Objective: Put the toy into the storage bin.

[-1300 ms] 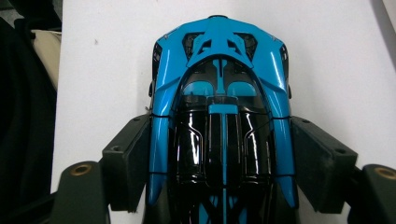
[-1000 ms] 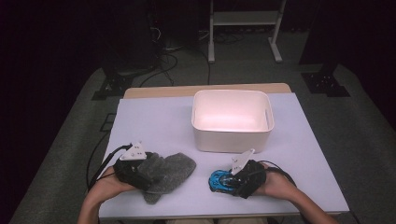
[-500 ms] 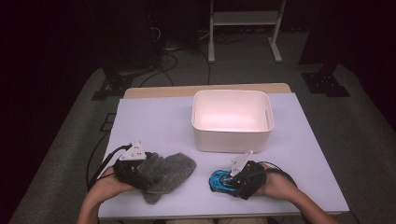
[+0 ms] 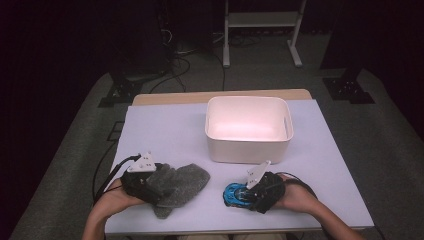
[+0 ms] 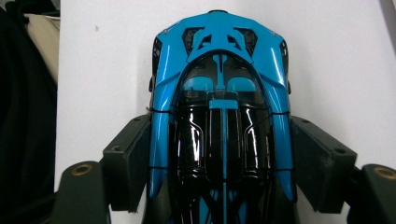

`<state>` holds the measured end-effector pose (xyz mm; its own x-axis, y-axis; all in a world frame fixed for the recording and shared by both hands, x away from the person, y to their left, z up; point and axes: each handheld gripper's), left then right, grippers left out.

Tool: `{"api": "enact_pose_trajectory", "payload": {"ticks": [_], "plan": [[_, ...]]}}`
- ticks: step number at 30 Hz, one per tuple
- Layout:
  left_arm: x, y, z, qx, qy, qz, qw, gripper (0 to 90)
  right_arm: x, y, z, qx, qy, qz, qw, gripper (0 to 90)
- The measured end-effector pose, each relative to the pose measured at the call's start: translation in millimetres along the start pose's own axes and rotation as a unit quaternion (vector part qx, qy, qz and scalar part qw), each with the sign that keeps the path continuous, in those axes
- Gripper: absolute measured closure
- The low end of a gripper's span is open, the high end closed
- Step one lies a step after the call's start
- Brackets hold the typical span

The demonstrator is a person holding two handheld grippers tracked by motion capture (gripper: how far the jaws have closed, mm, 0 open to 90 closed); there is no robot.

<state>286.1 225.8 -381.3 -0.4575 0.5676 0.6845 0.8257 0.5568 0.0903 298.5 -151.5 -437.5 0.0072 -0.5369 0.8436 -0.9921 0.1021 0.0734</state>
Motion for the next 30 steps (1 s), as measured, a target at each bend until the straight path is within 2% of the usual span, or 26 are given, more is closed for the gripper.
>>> {"api": "enact_pose_trajectory", "payload": {"ticks": [11,18,30], "plan": [[0.1,0.3,0.4,0.002,-0.002,0.000,1.0000,7.0,6.0,-0.5,-5.9,-0.002,-0.009,-0.010,0.9999,27.2],[0.2,0.6,0.3,-0.002,0.000,0.001,1.0000,7.0,23.4,0.1,-17.7,0.004,-0.018,-0.017,0.9997,27.3],[0.9,1.1,1.8,0.007,-0.007,0.000,0.9999,7.0,51.7,4.9,-41.9,0.023,-0.027,-0.024,0.9991,27.2]]}}
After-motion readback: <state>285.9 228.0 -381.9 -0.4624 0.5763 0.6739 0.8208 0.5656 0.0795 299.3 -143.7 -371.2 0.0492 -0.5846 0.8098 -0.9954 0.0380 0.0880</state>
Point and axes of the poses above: each handheld gripper's, and its own axes: x roughly backward along the jaws, z roughly out of its underside, y roughly to its left, and after that the axes turned 6 degrees about -z, right-handed
